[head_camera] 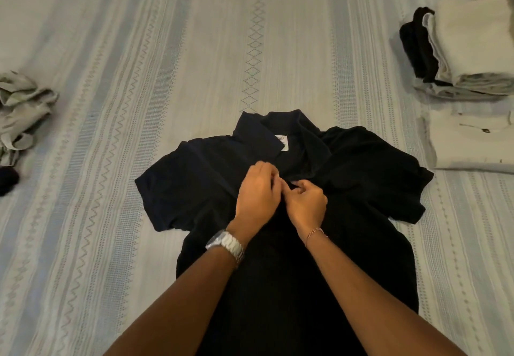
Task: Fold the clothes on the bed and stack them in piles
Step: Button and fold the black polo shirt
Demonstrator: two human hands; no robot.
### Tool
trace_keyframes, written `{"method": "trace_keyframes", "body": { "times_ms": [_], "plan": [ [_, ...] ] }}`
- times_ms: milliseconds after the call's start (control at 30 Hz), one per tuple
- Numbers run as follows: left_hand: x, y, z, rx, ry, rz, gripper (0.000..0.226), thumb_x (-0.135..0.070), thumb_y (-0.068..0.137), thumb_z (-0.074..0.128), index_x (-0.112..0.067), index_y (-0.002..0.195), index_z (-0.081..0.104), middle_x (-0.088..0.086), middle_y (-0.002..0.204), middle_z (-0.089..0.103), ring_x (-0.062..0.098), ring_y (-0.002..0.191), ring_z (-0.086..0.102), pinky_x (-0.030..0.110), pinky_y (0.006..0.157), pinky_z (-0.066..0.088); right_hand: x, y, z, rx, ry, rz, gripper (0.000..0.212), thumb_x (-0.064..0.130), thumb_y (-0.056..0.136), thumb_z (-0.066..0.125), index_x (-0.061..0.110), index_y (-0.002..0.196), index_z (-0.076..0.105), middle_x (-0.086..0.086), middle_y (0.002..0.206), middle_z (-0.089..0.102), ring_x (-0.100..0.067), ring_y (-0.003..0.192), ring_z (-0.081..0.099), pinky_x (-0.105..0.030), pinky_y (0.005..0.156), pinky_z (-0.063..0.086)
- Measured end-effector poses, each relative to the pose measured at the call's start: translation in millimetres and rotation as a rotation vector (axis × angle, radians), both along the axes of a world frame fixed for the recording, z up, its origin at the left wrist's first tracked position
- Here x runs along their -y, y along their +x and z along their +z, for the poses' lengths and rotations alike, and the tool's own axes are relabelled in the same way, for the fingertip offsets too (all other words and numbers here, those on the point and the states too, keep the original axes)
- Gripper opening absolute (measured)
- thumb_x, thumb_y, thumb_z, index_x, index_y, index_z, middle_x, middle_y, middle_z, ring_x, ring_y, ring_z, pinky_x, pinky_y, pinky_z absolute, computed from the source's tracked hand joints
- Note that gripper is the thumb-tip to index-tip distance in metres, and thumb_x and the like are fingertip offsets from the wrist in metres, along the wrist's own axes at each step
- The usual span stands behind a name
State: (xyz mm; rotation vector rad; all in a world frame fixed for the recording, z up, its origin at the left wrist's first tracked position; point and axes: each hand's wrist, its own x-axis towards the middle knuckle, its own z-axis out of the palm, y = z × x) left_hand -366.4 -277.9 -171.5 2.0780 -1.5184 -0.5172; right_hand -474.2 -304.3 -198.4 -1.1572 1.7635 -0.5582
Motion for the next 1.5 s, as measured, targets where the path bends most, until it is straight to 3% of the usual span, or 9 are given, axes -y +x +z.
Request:
{"method": "trace_keyframes", "body": {
  "times_ms": [67, 133, 333, 500, 633, 800, 900, 1167, 1500],
  "plan": [
    [13.9, 2.5, -7.8, -0.111, 0.148, 0.094, 0.007, -0.017, 0.096, 0.064, -0.010, 0.093, 0.065, 0.003, 0.090, 0.066, 0.016, 0.082, 0.062, 0.035, 0.079, 0.054, -0.9, -0.8, -4.4, 0.071, 0.040, -0.051, 0.020, 0.044, 0.087, 0.077, 0.025, 0.084, 0.074, 0.005, 0.063, 0.069, -0.010, 0.064, 0.068, -0.040, 0.072, 0.061],
    [16.8, 1.9, -16.2, -0.176, 0.277, 0.211, 0.015, -0.022, 0.094, 0.068, -0.007, 0.089, 0.070, 0.006, 0.085, 0.071, 0.016, 0.079, 0.064, 0.035, 0.082, 0.054, -5.0, -5.9, -7.7, 0.138, 0.051, -0.066, 0.020, 0.037, 0.090, 0.076, 0.022, 0.076, 0.073, 0.002, 0.065, 0.069, -0.007, 0.057, 0.065, -0.033, 0.066, 0.058],
    [22.8, 2.8, -24.5, -0.386, 0.312, 0.433, 0.014, -0.028, 0.084, 0.082, -0.016, 0.079, 0.077, -0.003, 0.075, 0.072, 0.008, 0.072, 0.065, 0.025, 0.070, 0.052, -1.4, -15.6, -0.7, 0.394, 0.156, -0.123, 0.003, 0.024, 0.092, 0.075, 0.021, 0.093, 0.076, -0.002, 0.072, 0.063, -0.006, 0.056, 0.055, -0.018, 0.059, 0.054],
    [27.2, 8.0, -24.1, -0.500, 0.353, 0.489, 0.009, -0.025, 0.083, 0.082, -0.020, 0.078, 0.078, -0.003, 0.071, 0.073, 0.011, 0.069, 0.069, 0.026, 0.066, 0.056, 10.8, -10.3, 4.5, 0.445, 0.275, -0.223, 0.011, 0.031, 0.086, 0.081, 0.023, 0.093, 0.078, 0.004, 0.063, 0.062, -0.003, 0.051, 0.053, -0.018, 0.055, 0.053],
    [31.6, 11.3, -26.7, -0.611, 0.383, 0.490, 0.011, -0.021, 0.084, 0.078, -0.017, 0.075, 0.077, 0.000, 0.068, 0.073, 0.009, 0.058, 0.064, 0.025, 0.059, 0.053, 14.4, -7.8, 3.0, 0.417, 0.298, -0.212, 0.010, 0.030, 0.088, 0.080, 0.020, 0.090, 0.077, 0.005, 0.061, 0.058, -0.003, 0.051, 0.051, -0.016, 0.052, 0.051],
    [24.0, 6.9, -30.6, -0.550, 0.344, 0.482, 0.023, -0.038, 0.081, 0.083, -0.020, 0.070, 0.075, -0.003, 0.059, 0.071, 0.005, 0.052, 0.065, 0.025, 0.059, 0.057, 13.5, -12.9, -1.0, 0.374, 0.297, -0.151, 0.017, 0.026, 0.096, 0.070, 0.010, 0.091, 0.071, 0.003, 0.064, 0.056, -0.006, 0.055, 0.051, -0.018, 0.054, 0.051],
    [25.1, 5.4, -32.9, -0.545, 0.341, 0.513, 0.023, -0.037, 0.083, 0.081, -0.022, 0.068, 0.073, -0.008, 0.055, 0.067, 0.002, 0.045, 0.059, 0.027, 0.057, 0.052, 12.3, -14.4, -2.0, 0.358, 0.289, -0.117, 0.017, 0.026, 0.098, 0.067, 0.010, 0.091, 0.070, 0.004, 0.064, 0.057, -0.005, 0.055, 0.052, -0.017, 0.054, 0.050],
    [10.8, 15.9, -38.0, -0.783, 0.248, 0.318, 0.011, -0.026, 0.092, 0.075, -0.014, 0.092, 0.076, -0.002, 0.074, 0.072, 0.005, 0.050, 0.054, 0.017, 0.048, 0.042, 12.3, -14.9, -1.9, 0.356, 0.279, -0.015, 0.018, 0.028, 0.098, 0.068, 0.012, 0.092, 0.073, 0.006, 0.061, 0.059, -0.004, 0.054, 0.052, -0.019, 0.056, 0.049],
    [2.9, 14.0, -54.0, -0.851, 0.161, 0.333, 0.007, -0.024, 0.093, 0.073, -0.017, 0.093, 0.077, -0.002, 0.075, 0.072, 0.009, 0.052, 0.058, 0.021, 0.050, 0.047, 11.8, -20.5, -2.1, 0.405, 0.287, 0.045, 0.018, 0.029, 0.098, 0.066, 0.017, 0.088, 0.074, 0.005, 0.059, 0.058, -0.003, 0.053, 0.053, -0.019, 0.056, 0.048]
  ]
}}
